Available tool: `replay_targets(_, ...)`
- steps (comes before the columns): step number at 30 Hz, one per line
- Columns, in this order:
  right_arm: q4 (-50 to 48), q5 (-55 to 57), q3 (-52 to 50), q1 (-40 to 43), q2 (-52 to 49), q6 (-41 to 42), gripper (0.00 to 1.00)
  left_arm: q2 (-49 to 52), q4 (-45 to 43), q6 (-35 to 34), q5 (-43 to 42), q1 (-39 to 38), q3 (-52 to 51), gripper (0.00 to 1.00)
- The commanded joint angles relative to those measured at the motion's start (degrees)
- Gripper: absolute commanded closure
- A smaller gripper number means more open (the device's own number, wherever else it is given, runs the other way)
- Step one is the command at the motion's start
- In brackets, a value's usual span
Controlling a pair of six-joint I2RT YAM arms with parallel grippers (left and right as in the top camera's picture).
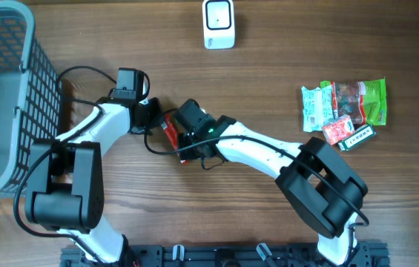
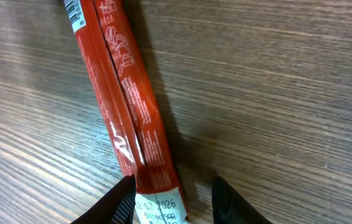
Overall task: Scan the item barcode
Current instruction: 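Grasp the red stick with the right gripper from the left gripper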
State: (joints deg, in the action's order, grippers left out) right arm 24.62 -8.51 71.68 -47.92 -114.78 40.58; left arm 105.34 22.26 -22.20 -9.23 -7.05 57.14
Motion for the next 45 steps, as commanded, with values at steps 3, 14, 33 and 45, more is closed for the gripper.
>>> replay_targets(3,0.7,2.1,-0.9,-0.3,-2.1,3.2,0.66,4.4,1.9,-0.8,-0.3,-1.2,-2.9,0.96)
replay_targets(14,0.8,4.4,-1.0,-3.2,-2.1,3.0,0.54,4.4,1.1,-3.5,-0.3,-1.2,-2.9,0.96)
replay_targets(33,-4.5,16.1,-1.8,-7.5,-3.9,-8.9,0.59,4.4,1.1,-3.8,-3.1,-1.2,-2.9,0.93)
replay_targets(45,-2.5,-1.6,-1.7,2.8,-3.5,-3.4,0.56,3.2,5.9,-1.6,-7.2,-1.0,1.4,0.84)
